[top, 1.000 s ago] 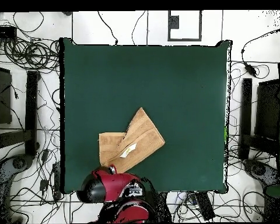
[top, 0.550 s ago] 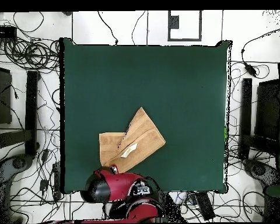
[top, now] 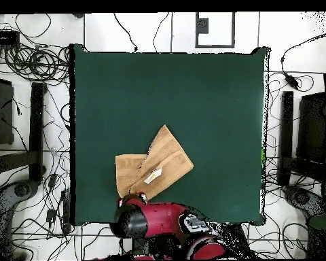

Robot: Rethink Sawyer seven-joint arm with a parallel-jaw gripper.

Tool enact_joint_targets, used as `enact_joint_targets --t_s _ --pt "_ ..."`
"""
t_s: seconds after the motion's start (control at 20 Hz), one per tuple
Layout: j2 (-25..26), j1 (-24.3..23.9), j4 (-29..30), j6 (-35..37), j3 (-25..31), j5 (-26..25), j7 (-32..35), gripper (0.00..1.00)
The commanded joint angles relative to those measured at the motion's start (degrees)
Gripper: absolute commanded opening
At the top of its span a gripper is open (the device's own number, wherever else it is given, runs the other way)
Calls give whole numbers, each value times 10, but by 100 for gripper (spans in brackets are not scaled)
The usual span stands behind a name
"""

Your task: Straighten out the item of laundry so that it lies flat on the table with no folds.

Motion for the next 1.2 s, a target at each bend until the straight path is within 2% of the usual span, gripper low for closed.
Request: enact_joint_targets --t_s 0.05,0.3,0.5,0.75,0.85,0.95,1.05,1.2 --pt "-20 -55 3 67 104 -34 34 0" --pt "-25 -108 5 85 149 -61 17 0" --pt "-22 -146 11 62 176 -96 17 0" --pt "-28 -189 9 86 215 -118 5 0" --pt "-56 -166 3 93 195 -117 16 0" --pt "-92 -119 -6 101 145 -109 34 0" --pt "-112 -94 -8 108 117 -98 51 0" --pt "-129 -90 -12 157 113 -78 50 0"
